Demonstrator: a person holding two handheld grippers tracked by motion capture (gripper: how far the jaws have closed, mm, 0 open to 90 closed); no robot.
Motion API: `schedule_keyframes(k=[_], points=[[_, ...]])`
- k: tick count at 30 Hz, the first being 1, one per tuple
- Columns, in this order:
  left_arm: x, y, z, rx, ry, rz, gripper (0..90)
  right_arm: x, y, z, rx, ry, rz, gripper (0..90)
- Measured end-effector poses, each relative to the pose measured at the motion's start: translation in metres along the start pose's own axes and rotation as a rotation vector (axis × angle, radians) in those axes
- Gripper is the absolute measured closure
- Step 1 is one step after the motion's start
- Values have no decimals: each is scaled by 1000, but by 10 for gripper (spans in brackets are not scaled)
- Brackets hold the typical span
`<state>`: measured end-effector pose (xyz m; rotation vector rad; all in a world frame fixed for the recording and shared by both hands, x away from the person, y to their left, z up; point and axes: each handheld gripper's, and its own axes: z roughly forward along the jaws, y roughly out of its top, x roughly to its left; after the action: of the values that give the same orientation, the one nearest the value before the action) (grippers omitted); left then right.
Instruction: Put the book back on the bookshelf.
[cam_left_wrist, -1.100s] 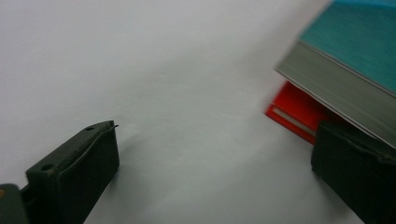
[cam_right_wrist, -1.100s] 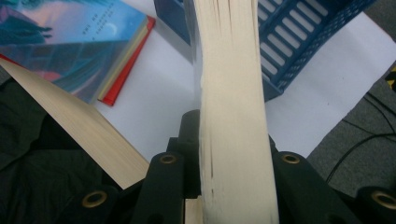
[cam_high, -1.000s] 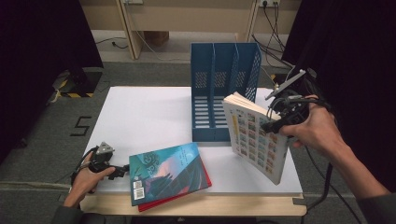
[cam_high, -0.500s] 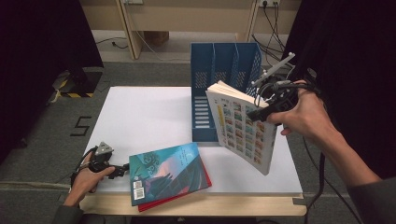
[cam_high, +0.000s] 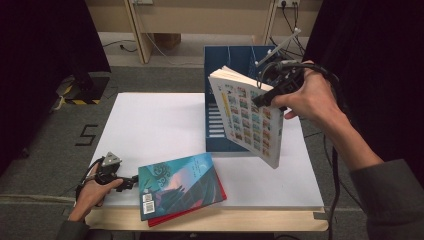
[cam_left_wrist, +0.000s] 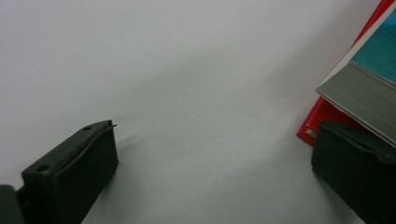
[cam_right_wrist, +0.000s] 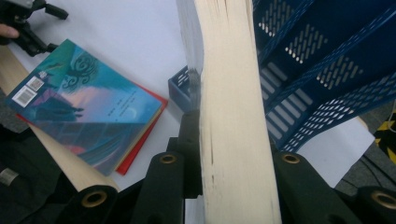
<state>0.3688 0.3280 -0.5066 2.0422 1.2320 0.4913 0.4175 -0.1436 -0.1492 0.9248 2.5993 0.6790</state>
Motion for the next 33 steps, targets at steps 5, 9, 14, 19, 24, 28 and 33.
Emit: schedule_keyframes(k=[5,9,14,19,24,28,33], points=[[0,0,0,0,1,1,0,-9,13,3,-11,-23,19,741],[0,0,0,-1,2,3,0,-12,24,11,-9,-45,8,741],[0,0,0,-2,3,1,0,-22,37,25,-24,-30,38,741],[0,0,0,0,2,2,0,-28,48,34,-51,-24,54,741],[0,0,0,0,2,2,0,-32,60,45,-66,-28,81,741],[0,0,0,-1,2,2,0,-36,68,54,-83,-23,125,741],[0,0,0,-1,3,2,0,-42,73,65,-113,-18,179,741]])
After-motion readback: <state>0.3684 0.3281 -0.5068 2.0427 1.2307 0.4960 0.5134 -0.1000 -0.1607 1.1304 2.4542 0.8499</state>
